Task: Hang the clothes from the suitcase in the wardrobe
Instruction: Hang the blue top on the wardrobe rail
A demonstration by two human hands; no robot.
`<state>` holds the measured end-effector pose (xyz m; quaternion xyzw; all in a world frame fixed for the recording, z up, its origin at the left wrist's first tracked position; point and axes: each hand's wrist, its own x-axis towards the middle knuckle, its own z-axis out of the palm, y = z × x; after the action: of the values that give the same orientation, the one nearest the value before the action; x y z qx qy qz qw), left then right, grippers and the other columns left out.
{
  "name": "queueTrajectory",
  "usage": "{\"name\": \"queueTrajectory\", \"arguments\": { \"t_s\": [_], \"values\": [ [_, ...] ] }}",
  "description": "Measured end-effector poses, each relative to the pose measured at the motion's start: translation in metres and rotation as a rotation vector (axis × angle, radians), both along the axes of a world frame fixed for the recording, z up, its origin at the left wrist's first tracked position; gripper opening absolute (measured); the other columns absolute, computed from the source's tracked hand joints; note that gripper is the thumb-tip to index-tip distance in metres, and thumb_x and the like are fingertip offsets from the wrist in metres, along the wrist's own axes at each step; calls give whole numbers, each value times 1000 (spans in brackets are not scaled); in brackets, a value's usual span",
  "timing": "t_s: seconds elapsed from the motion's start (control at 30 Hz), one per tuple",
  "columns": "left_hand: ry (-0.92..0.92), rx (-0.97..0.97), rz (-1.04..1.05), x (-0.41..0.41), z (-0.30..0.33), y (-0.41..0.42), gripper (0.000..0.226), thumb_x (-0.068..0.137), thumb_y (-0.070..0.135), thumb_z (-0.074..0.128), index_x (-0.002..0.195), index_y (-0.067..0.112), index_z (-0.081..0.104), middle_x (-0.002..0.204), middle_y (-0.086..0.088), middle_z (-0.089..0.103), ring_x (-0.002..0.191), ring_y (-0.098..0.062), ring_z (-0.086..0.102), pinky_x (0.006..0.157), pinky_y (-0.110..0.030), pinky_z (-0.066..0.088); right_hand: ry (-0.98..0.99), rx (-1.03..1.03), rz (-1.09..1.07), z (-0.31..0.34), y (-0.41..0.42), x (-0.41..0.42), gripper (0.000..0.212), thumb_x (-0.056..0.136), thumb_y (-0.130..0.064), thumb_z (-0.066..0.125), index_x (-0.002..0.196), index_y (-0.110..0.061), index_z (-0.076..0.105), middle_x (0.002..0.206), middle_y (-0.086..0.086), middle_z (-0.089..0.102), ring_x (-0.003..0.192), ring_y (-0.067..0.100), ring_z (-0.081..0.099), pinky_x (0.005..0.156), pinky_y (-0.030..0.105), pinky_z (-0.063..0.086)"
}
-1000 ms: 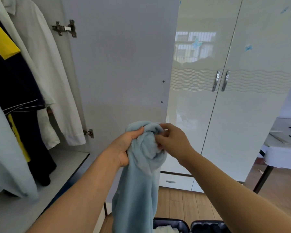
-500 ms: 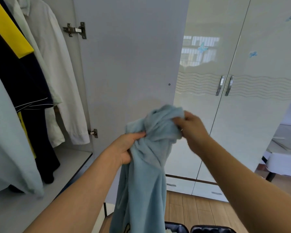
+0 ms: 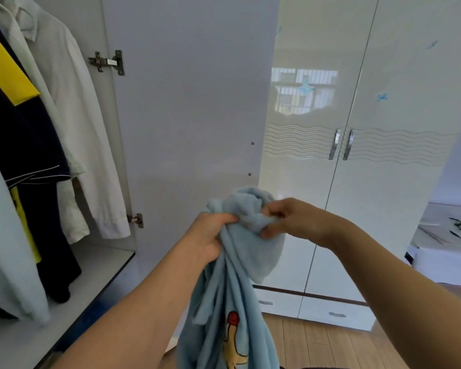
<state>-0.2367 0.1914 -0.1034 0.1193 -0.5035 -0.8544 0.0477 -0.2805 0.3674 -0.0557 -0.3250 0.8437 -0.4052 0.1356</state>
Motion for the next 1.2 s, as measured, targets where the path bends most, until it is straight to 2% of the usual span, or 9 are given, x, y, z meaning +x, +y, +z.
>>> {"name": "queueTrajectory", "arguments": {
  "t_s": [0.1, 0.27, 0.4, 0.47, 0.6, 0.7, 0.8, 0.97, 1.2],
  "values": [
    [31, 11, 118, -4, -2, -6, 20, 83, -19, 46, 87, -7, 61, 84, -22, 65, 73, -29, 66, 62, -34, 59, -239, 39, -31, -6, 13, 1, 33, 89, -38, 64, 98, -7, 71, 88, 0, 69, 82, 11, 64, 78, 25, 55],
    [105, 56, 76, -7, 3, 17, 29, 78, -23, 34, 86, -11, 59, 89, -26, 61, 80, -34, 64, 73, -38, 58, 116, 264, -209, -20, -3, 3, 42, 86, -28, 65, 123, -11, 53, 109, 9, 66, 93, 25, 66, 82, 37, 58],
    [83, 42, 57, -5, 2, 21, 28, 84, -14, 34, 84, -9, 62, 83, -24, 65, 76, -31, 67, 74, -38, 59, -31, -36, -142, -32, -1, 1, 60, 78, -12, 74, 131, -15, 46, 113, 0, 61, 101, 17, 61, 82, 29, 56],
    [49, -32, -24, -2, 1, 22, 22, 90, 6, 51, 98, -6, 67, 93, -23, 70, 84, -30, 70, 79, -37, 58, 43, -116, -215, -37, -1, 0, 52, 77, -9, 73, 124, -15, 52, 99, -6, 60, 95, 13, 59, 83, 26, 51],
    [-114, -284, -184, 4, -10, 35, 61, 64, 45, 84, 109, 6, 70, 101, -14, 73, 96, -28, 70, 90, -41, 55, 346, -145, -367, -35, -7, 1, 17, 81, -12, 66, 87, -26, 58, 71, -10, 53, 67, 6, 51, 61, 12, 39],
    [-134, -171, -52, -2, -14, 40, 38, 78, 21, 78, 108, -1, 68, 96, -18, 72, 82, -29, 70, 73, -36, 60, 388, -144, -275, -34, -5, 2, 20, 80, -3, 62, 80, -23, 61, 61, -8, 49, 57, 3, 45, 56, 8, 37],
    [-161, -97, 81, -13, -16, 24, 17, 83, -8, 53, 95, -9, 65, 88, -23, 66, 69, -28, 65, 55, -30, 56, 240, -107, -305, -35, 7, -4, 28, 79, 2, 59, 97, -20, 59, 66, -5, 52, 59, 8, 46, 54, 10, 41],
    [-148, 100, 28, -9, -11, 24, 35, 84, -10, 36, 110, -13, 59, 105, -28, 61, 91, -37, 62, 75, -43, 55, 29, 152, -169, -45, 8, -4, 56, 79, -7, 66, 130, -18, 45, 102, 14, 64, 71, 22, 60, 66, 30, 55],
    [-121, 155, -122, -7, -12, 14, 29, 93, 7, 42, 105, -6, 65, 98, -25, 68, 88, -33, 66, 79, -41, 57, 33, -37, -138, -38, 11, -9, 9, 81, -15, 70, 84, -12, 62, 66, 0, 55, 57, 10, 48, 54, 20, 43]
  ]
}}
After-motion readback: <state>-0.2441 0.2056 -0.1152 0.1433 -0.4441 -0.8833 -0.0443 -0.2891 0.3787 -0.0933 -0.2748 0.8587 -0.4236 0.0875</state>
